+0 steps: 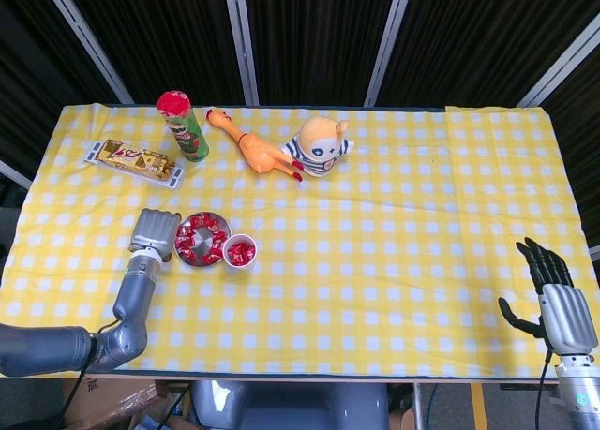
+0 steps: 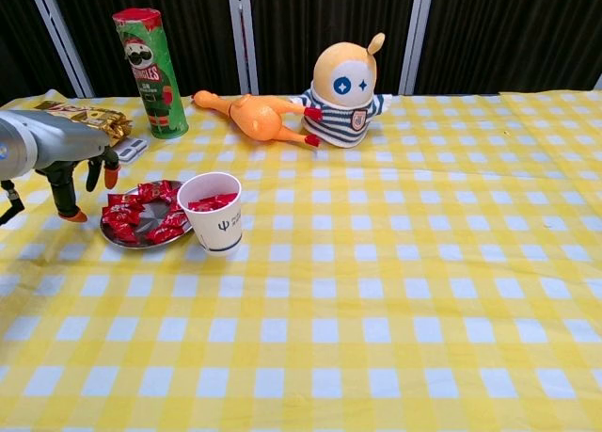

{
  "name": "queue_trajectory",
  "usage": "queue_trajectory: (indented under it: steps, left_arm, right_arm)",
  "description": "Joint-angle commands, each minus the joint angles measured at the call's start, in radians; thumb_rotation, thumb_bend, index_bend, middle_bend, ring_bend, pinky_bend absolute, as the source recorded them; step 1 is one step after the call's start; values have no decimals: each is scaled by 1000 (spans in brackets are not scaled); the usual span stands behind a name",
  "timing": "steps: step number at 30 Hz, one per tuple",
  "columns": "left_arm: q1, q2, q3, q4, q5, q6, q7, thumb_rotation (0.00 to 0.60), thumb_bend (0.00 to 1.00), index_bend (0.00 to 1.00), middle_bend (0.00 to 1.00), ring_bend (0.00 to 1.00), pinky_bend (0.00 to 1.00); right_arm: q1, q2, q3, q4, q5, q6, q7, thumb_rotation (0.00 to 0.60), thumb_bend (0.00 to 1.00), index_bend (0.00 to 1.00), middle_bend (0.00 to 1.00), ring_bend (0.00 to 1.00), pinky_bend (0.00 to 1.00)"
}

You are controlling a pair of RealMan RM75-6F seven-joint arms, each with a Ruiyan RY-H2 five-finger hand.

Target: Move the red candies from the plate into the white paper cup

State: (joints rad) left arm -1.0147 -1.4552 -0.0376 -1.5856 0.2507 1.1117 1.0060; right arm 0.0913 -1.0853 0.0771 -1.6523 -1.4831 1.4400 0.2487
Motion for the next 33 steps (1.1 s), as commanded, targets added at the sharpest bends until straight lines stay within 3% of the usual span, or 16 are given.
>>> queue_trajectory:
  steps: [1, 7, 33]
  left_arm:
    - [2, -5, -2, 7, -6, -11, 1, 600, 323, 293, 309, 886, 893]
    - [-4, -25, -10, 22, -4, -27, 6, 600, 394, 273, 276, 886, 893]
    - [-18, -58, -29, 17, -12, -43, 20, 600, 396, 288, 298, 886, 893]
  right_arm:
    - [0, 0, 0, -1, 1, 0, -2, 600, 408, 0, 0, 0, 0]
    - [0, 0, 1, -1, 6, -2, 0, 600, 409, 0, 0, 0, 0]
    - [-1, 1, 1, -2, 4, -1, 3, 600, 408, 0, 0, 0, 0]
